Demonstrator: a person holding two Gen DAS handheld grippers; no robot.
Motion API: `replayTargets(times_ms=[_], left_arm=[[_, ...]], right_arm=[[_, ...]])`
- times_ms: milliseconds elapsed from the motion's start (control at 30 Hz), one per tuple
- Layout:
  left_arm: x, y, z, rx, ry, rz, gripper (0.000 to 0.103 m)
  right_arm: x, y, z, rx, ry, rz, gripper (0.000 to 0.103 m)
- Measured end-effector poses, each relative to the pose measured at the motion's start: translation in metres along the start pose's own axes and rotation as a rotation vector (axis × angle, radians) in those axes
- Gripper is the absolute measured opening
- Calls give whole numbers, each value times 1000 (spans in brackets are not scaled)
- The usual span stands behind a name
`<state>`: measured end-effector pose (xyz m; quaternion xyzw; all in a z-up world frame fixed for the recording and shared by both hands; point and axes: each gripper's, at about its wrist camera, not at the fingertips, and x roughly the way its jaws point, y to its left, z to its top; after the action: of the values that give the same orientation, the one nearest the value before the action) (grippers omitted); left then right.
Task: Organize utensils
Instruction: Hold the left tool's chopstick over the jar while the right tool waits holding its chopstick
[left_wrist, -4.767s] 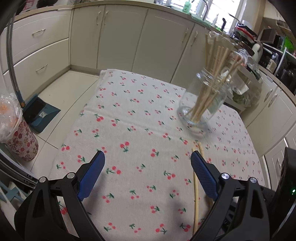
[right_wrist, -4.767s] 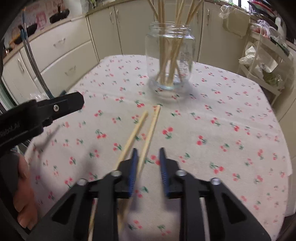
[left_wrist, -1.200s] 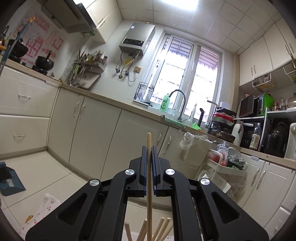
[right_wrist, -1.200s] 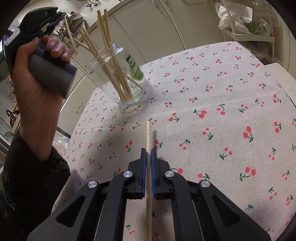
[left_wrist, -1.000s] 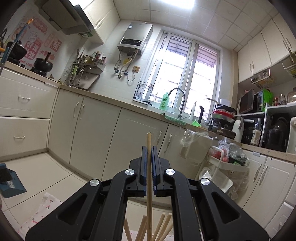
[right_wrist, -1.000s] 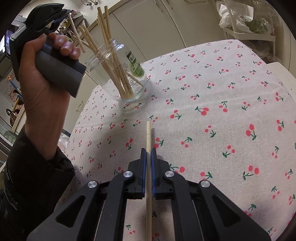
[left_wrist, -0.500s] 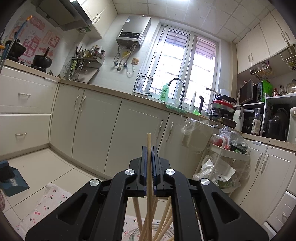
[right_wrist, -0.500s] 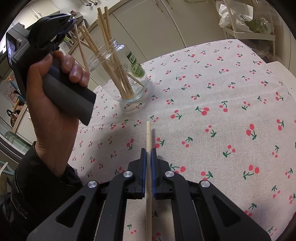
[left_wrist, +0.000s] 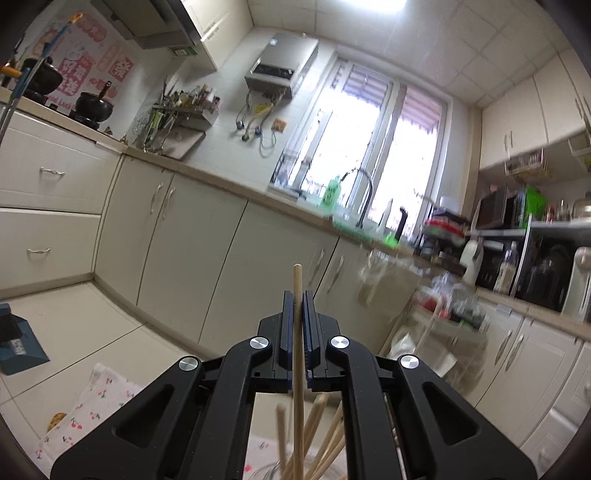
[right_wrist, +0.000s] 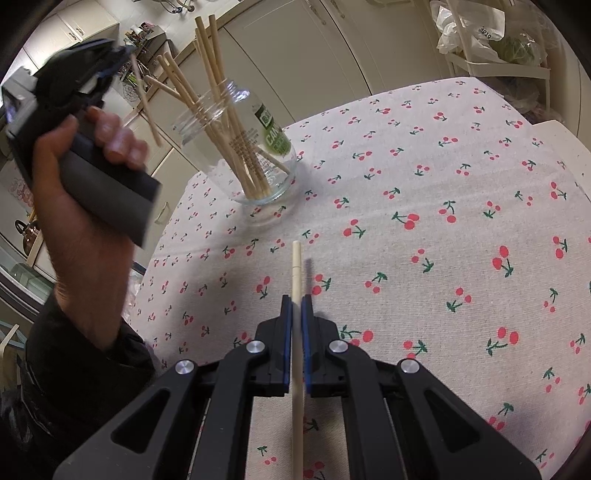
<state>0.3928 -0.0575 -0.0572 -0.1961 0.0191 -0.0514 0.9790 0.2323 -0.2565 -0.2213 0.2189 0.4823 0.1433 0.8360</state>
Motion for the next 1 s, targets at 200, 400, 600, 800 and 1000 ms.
replayTargets(times_ms=[200,400,600,800,1000], left_arm=[[4,-13,24,-21,-90,-3,5],[18,-26,11,21,-72,0,5],[17,-25,-9,51,-38,8,5],[11,-22,-23,84,-3,3,5],[6,-16,-34,104,34,4,5]], right_arm=[[1,0,0,5,5,2,6],[0,-1,0,12,6,10,6],[-1,-1,1,16,4,16,6],[-1,-1,1,20,2,15,6],[-1,-1,1,19,1,15,6]])
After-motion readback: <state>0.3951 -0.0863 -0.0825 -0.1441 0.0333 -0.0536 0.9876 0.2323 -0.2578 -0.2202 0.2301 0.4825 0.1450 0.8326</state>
